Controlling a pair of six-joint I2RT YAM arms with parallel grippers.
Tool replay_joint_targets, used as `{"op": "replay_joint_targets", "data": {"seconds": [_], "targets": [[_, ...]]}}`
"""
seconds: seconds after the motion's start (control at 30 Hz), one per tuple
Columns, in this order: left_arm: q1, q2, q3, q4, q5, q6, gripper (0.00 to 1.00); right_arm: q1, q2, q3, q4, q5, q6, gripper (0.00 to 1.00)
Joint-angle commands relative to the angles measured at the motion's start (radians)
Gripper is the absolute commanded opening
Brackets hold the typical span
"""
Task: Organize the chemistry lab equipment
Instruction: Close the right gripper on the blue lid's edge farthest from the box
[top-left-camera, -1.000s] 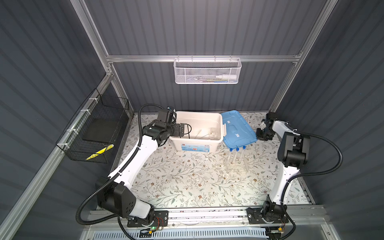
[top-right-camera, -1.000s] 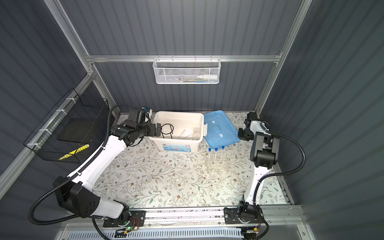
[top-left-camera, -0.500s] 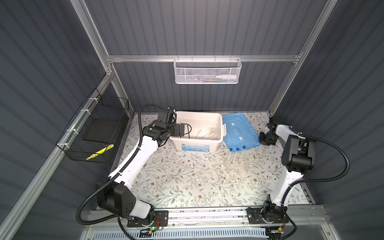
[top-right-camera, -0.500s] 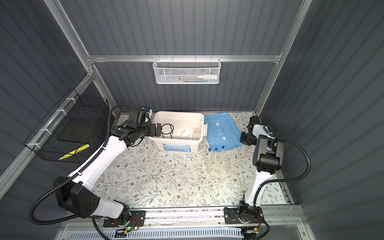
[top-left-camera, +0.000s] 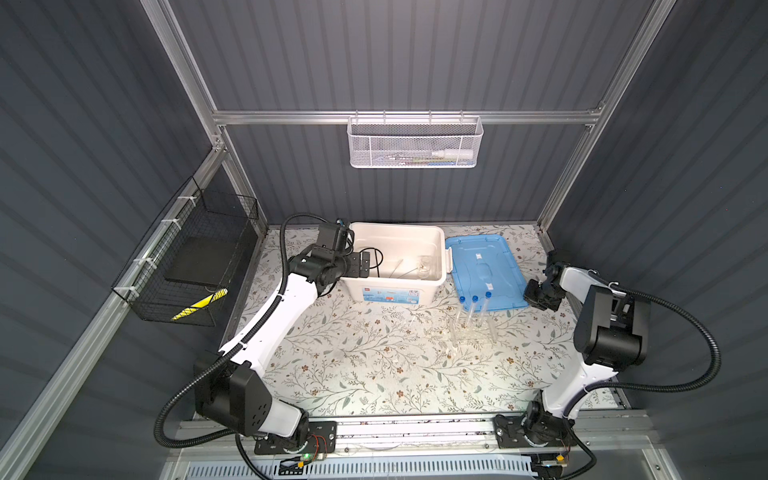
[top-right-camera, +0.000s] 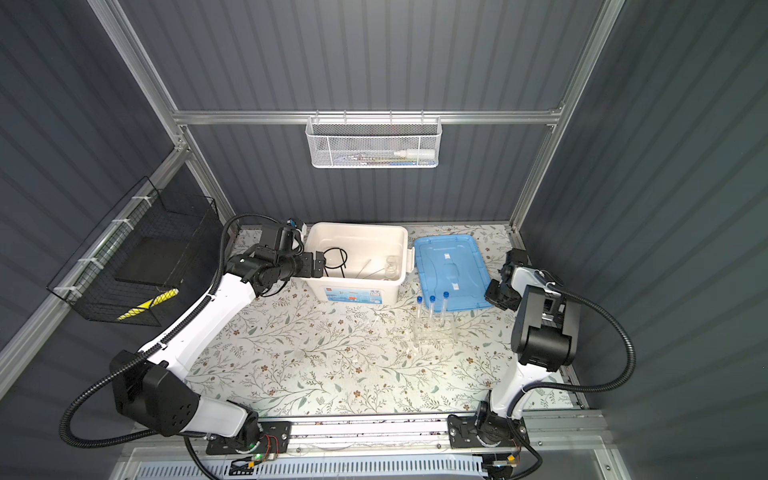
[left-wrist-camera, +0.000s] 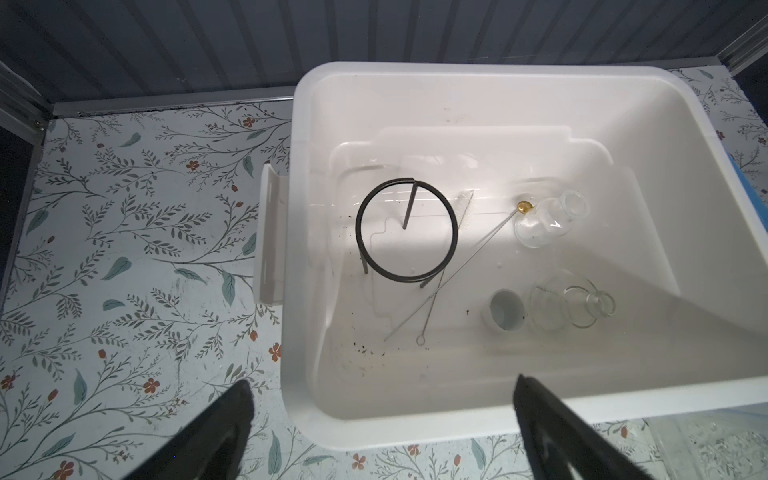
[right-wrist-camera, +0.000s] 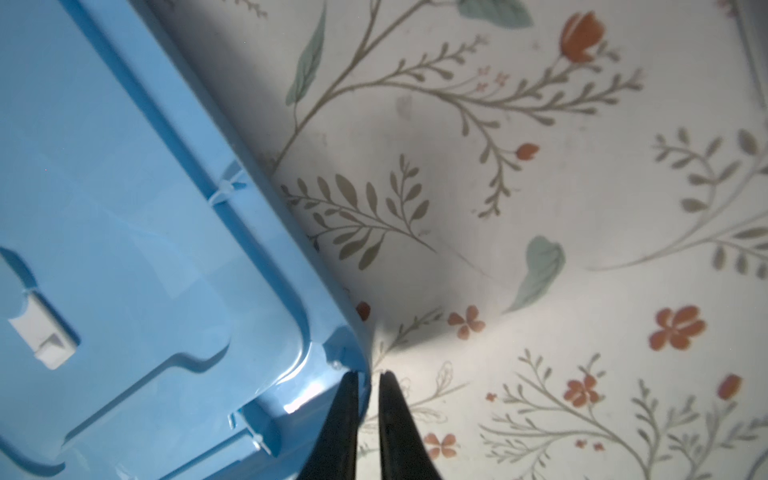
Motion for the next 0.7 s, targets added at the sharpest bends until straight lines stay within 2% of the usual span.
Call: {"op": "replay_joint_targets", "data": {"seconds": [0.0, 0.07, 0.13, 0.23, 0.4, 0.57, 0.67], "targets": [[0.007, -0.048, -0.011, 0.017, 0.024, -0.009, 1.0, -0.008, -0.04, -0.037, 0.027, 0.019, 0.038, 0.19], [0.007, -0.052, -0.017, 0.024, 0.031, -0.013, 1.0, -0.008, -0.048, -0.042, 0.029, 0.008, 0.042, 0.25], [0.007, -0.053, -0.021, 0.023, 0.036, -0.017, 1.0, -0.008, -0.054, -0.032, 0.027, 0.003, 0.041, 0.41], [0.007, -0.054, -0.024, 0.012, 0.038, -0.023, 1.0, -0.008, -0.067, 0.0, 0.028, 0.006, 0.026, 0.53], [0.007, -0.066, -0.036, 0.013, 0.031, -0.039, 1.0, -0.009, -0.053, 0.087, 0.031, -0.05, -0.041, 0.65], [0.007, -0.068, -0.03, 0.015, 0.037, -0.053, 1.0, -0.009, 0.025, 0.177, 0.053, -0.082, -0.083, 0.7], [0.007, -0.068, -0.023, 0.014, 0.044, -0.053, 1.0, -0.007, 0.106, 0.259, 0.024, -0.116, -0.12, 0.7]]}}
